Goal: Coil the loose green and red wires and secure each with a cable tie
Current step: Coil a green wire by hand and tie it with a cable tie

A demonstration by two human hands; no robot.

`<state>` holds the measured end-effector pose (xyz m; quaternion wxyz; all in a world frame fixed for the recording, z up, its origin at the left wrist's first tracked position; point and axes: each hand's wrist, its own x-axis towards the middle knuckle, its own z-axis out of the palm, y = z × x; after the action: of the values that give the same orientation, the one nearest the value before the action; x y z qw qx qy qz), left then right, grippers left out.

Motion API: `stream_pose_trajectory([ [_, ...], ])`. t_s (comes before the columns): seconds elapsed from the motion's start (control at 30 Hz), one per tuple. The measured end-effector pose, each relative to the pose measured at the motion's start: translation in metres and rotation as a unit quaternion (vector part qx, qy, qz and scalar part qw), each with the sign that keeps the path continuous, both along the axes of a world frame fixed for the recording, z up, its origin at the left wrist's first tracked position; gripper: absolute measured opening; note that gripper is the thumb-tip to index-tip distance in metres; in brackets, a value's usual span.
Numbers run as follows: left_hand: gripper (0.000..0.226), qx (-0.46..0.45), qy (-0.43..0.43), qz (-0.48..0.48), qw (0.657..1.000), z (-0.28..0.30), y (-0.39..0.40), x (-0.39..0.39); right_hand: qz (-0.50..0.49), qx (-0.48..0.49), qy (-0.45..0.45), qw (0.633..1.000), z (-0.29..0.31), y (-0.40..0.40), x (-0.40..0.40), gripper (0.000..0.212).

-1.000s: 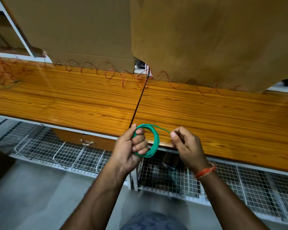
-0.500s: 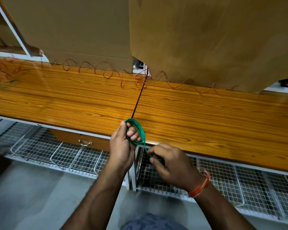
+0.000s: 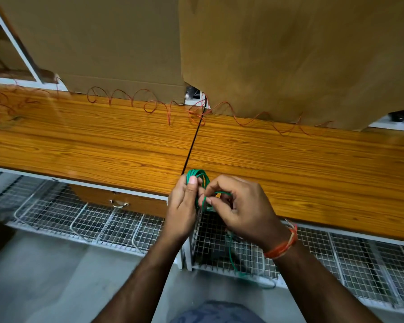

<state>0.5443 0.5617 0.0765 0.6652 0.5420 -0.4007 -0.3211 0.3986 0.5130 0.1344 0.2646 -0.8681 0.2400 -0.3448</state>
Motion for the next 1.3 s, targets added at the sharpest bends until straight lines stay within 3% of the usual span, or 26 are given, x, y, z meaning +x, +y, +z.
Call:
stream_pose_trajectory([
  [0.17, 0.030, 0.008, 0.079, 0.004, 0.997, -0.001, -0.005, 0.002, 0.008, -0.005, -0.031, 0.999, 0.000, -0.001, 0.008, 0.013],
  [0.47, 0.042, -0.011, 0.157, -0.105, 0.982, 0.016, -0.001, -0.007, -0.046, 0.022, -0.102, 0.993, 0.000, -0.023, 0.007, 0.018],
  [0.57, 0.035, -0.015, 0.182, -0.141, 0.973, 0.020, 0.000, -0.012, -0.060, 0.061, -0.124, 0.989, -0.011, -0.028, 0.006, 0.014],
  [0.63, 0.035, -0.014, 0.209, -0.143, 0.967, 0.021, -0.001, -0.015, -0.066, 0.052, -0.118, 0.989, -0.017, -0.027, 0.006, 0.013],
  [0.83, 0.041, -0.008, 0.320, -0.156, 0.934, 0.025, -0.002, -0.025, -0.110, -0.023, -0.030, 0.993, -0.035, -0.025, 0.009, 0.043],
  [0.93, 0.041, 0.002, 0.355, -0.138, 0.925, 0.027, -0.004, -0.029, -0.119, -0.053, -0.010, 0.991, -0.040, -0.026, 0.008, 0.042],
  [1.13, 0.041, 0.031, 0.263, -0.038, 0.964, 0.026, -0.005, -0.041, -0.210, -0.071, -0.023, 0.975, -0.046, -0.026, 0.013, 0.044],
  [1.3, 0.045, -0.001, 0.160, 0.049, 0.986, 0.021, -0.008, -0.054, -0.211, 0.011, -0.075, 0.974, -0.051, -0.027, 0.017, 0.047],
])
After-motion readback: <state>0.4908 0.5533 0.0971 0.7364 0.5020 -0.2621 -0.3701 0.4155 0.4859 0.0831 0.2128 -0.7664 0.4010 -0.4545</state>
